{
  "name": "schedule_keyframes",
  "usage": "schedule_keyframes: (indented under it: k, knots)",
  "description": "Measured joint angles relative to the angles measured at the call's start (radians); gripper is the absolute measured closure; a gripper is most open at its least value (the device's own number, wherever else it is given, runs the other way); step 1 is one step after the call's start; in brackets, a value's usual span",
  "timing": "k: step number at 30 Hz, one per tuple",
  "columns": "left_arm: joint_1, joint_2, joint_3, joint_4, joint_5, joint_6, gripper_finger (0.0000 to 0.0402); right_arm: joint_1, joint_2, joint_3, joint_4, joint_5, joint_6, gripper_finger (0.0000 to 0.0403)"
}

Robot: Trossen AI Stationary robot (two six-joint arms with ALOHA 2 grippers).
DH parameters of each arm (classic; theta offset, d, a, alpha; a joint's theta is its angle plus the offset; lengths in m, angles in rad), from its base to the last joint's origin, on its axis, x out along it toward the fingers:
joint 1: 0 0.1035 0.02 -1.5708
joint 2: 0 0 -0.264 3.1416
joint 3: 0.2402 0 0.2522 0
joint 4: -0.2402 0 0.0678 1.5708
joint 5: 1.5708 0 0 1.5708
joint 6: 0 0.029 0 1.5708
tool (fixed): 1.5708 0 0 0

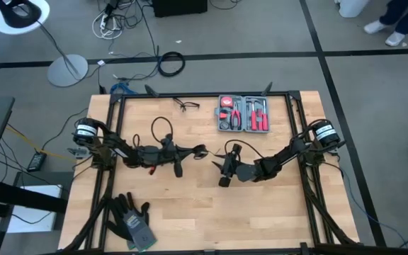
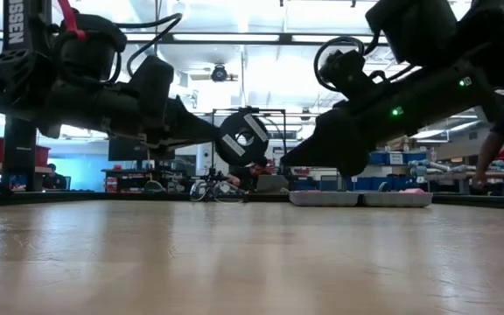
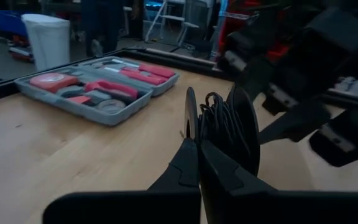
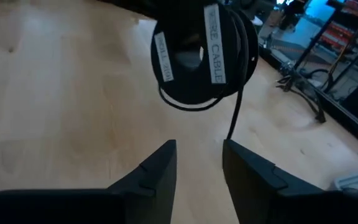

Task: Coil cords
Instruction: Coil the black wire onto the spool

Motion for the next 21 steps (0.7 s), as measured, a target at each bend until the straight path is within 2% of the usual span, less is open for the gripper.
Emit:
schedule_keyframes:
  k: [10, 13, 17, 21]
  knots:
    - [-0.001, 0.000, 0.020, -0.008, 0.038, 0.000, 0.0401, -0.008, 0.003, -0.001, -0.032, 0.010, 0.062, 0.0285]
    - [-0.001, 0.000, 0.020, -0.007, 0.038, 0.000, 0.0401, -0.008, 0.003, -0.001, -0.036, 0.019, 0.078, 0.0315]
    - [-0.001, 0.000, 0.020, -0.008, 0.038, 0.000, 0.0401, -0.008, 0.003, -0.001, -0.036, 0.015, 0.078, 0.0386]
    - [-0.001, 0.000, 0.020, -0.008, 0.038, 0.003, 0.0401, -0.008, 0.003, -0.001, -0.036, 0.008, 0.082, 0.0392]
